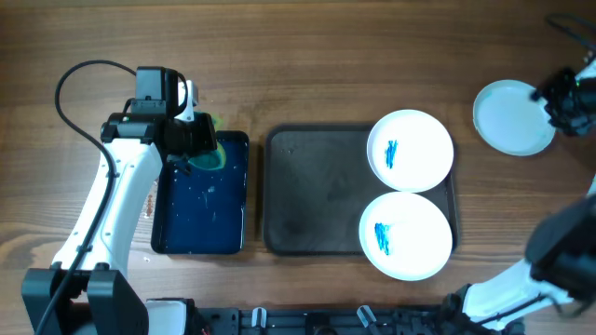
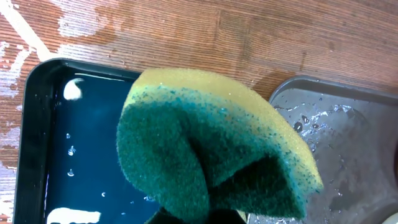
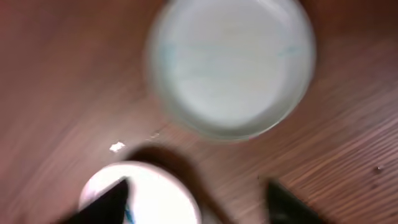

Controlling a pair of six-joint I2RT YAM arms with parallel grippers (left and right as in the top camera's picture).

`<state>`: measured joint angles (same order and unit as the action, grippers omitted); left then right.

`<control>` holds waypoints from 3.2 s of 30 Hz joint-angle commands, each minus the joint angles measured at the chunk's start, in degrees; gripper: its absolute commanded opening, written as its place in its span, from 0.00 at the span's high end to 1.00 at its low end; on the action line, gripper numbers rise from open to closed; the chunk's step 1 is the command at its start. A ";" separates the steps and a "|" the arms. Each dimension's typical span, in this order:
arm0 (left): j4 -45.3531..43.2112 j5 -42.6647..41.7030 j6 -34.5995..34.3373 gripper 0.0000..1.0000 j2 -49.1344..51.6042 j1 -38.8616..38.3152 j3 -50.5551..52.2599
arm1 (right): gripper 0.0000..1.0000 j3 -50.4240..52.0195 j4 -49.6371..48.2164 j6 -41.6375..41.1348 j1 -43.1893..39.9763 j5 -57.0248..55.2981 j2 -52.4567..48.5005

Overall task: Clean dirty plates on tray and stack at the side
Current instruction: 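Grasp the upper white plate's rim with the right gripper and pull it left, then scrub the second plate with the sponge in the left gripper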

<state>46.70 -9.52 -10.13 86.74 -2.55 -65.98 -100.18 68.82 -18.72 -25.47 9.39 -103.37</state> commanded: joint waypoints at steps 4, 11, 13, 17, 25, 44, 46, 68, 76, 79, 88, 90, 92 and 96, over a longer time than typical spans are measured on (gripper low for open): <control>-0.15 -0.48 0.74 0.96 0.31 -0.35 -1.53 | 0.00 6.73 5.18 -1.42 9.11 4.33 0.70; -0.07 -0.50 0.70 0.96 0.31 -0.35 -1.53 | 0.02 23.21 -6.36 -1.01 10.19 11.30 0.66; 0.17 -0.50 0.70 0.96 0.31 -0.35 -1.53 | 0.05 27.08 -8.68 -0.98 10.21 11.30 0.66; 0.50 -0.50 0.70 0.96 0.31 -0.35 -1.53 | 0.02 29.92 -11.76 -0.83 10.19 10.62 0.66; 0.48 -0.48 0.74 0.96 0.31 -0.35 -1.53 | 0.28 31.17 -13.11 -3.06 10.21 8.02 0.66; 0.31 -0.50 0.72 0.96 0.31 -0.35 -1.53 | 0.37 38.21 -27.19 -5.44 11.78 10.73 0.61; 0.31 -0.50 0.72 0.96 0.31 -0.35 -1.53 | 0.39 39.15 -29.03 -5.51 13.29 10.88 0.61; 0.52 -0.52 0.72 0.96 0.31 -0.35 -1.53 | 0.96 46.60 -38.45 -0.55 17.51 11.34 0.63; 0.52 -1.95 0.70 0.96 0.31 -0.35 -1.53 | 0.95 46.51 -42.27 9.16 31.61 10.78 0.63; 0.52 -7.56 0.68 0.96 0.31 -0.35 -1.53 | 0.96 46.51 -42.21 9.77 35.56 9.11 0.63; -7.37 -16.68 -9.31 0.96 2.82 -6.43 -1.38 | 0.95 46.51 -42.18 9.53 37.05 8.68 0.63; -8.76 -16.65 -10.93 0.91 3.93 -7.32 -1.38 | 0.95 46.51 -42.10 9.57 37.05 8.68 0.63; -9.81 -19.30 -11.80 0.96 5.81 -7.58 -1.38 | 0.95 46.51 -42.05 9.55 37.05 8.66 0.63; -10.54 -28.13 -10.84 0.96 10.56 -8.55 -1.38 | 0.95 46.51 -42.07 9.55 37.05 8.68 0.63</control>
<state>37.01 -28.86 -20.53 93.73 -10.09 -66.08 -54.35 26.72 -10.15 11.40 18.98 -102.02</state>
